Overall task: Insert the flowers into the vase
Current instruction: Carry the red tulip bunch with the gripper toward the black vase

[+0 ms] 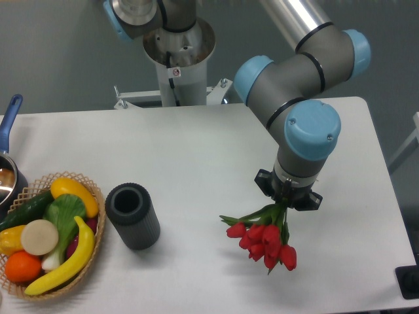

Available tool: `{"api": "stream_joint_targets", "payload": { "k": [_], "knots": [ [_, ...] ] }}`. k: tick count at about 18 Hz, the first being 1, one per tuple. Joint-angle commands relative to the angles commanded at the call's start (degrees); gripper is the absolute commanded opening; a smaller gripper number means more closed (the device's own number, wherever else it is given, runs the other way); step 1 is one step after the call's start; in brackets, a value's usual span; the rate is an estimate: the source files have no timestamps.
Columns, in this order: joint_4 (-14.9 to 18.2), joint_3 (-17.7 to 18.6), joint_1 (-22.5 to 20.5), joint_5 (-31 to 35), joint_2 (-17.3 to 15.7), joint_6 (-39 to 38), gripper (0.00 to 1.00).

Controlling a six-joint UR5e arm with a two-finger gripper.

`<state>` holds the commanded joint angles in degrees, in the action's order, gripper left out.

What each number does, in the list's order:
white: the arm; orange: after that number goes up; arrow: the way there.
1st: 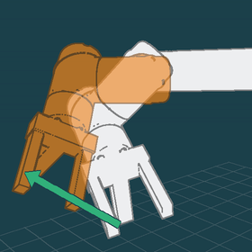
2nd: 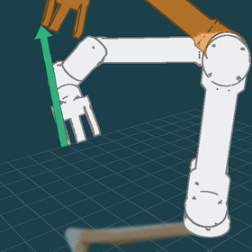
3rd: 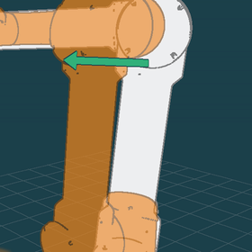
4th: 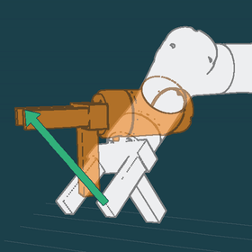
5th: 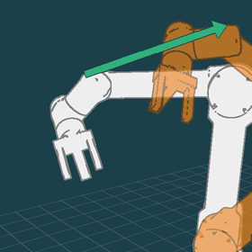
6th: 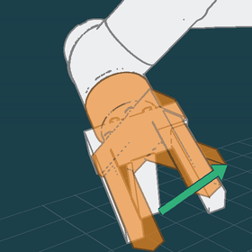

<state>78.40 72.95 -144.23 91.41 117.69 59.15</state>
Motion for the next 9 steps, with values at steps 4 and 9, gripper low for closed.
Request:
{"api": "stream_joint_targets", "payload": {
  "k": [4,9],
  "knots": [
    [0.3,0.4,1.5,-1.7,-1.1,-0.8,0.00],
    [-4.7,0.2,2.4,-10.6,-1.4,-3.8,0.00]
  ]
}}
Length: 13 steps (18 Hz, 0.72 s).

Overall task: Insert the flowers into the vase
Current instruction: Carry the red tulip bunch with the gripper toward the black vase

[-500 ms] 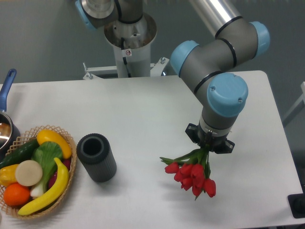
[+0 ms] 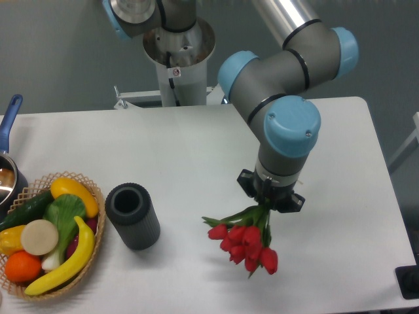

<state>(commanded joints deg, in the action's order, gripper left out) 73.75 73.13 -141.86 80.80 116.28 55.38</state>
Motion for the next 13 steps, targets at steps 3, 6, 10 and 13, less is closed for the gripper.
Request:
{"api": "stream_joint_targets", "payload": {
  "k": [3,6,10,13],
  "knots": [
    [-5.6,0.1,1.0,-6.3,-1.5,-2.2,0.00],
    [-13.5,0.6,2.2,-9.6,-2.2,-4.8,0.00],
    [-14.9,0.6,2.4,-18.1,-3.6,-5.2,0.00],
    [-14.9,1.7,1.9,-30.0,-3.7,-6.1,0.00]
  ]
}}
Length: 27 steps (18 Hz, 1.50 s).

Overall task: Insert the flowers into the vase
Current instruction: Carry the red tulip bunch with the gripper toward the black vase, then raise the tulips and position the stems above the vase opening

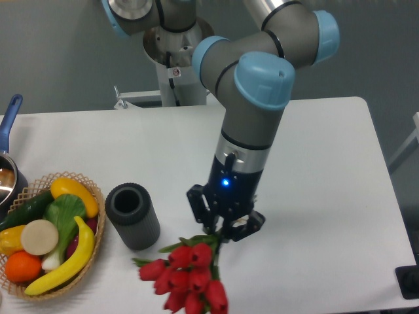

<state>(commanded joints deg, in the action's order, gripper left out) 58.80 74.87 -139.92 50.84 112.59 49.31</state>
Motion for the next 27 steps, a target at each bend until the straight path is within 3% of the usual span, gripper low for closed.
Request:
{"api": "stream_joint_targets", "payload": {
  "k": [3,8,10,14,16,27],
  "knots": [
    [-1.9,4.2,-0.2,-4.4,-1.6,0.5,0.00],
    [-12.4,13.6,-1.0,-16.6,-4.8,0.1,0.00],
    [-12.7,15.3,-1.3,-17.9,-5.9,-0.1,0.00],
    [-13.2,22.1,-3.5,-22.5,-11.4,0.7,0.00],
    [-14.1,22.9,-3.8,-23.8,-12.2,0.9,0.00],
    [-14.9,19.5,-3.8,-26.2,-13.0,0.4,0.00]
  ]
}}
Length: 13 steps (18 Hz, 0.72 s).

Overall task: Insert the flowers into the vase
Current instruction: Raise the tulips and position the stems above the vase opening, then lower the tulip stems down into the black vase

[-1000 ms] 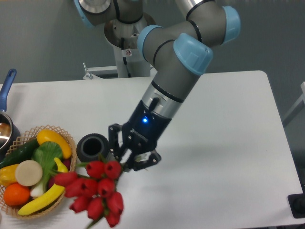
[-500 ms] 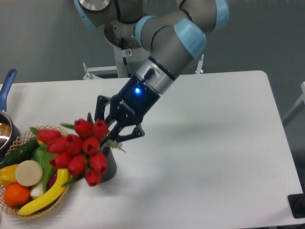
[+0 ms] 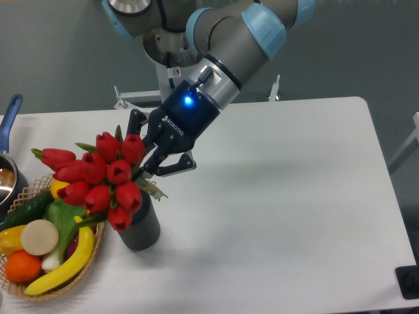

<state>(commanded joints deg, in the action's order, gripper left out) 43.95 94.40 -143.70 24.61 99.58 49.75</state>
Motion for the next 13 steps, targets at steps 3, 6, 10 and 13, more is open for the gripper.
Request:
{"api": "stream_joint_targets", "payload": {
  "k": [3,6,10,13],
  "knots": [
    [0.0,0.3,0.9,-0.2,0.3,-0.1,0.00],
    [0.0,0.2,2.2,-1.7,1.3,-0.1,0.00],
    [0.0,-1.1,3.6,-2.2,3.4,-0.1,0.00],
    [0.0,-0.5,3.9,-2.6,4.0,0.0,0.00]
  ]
}}
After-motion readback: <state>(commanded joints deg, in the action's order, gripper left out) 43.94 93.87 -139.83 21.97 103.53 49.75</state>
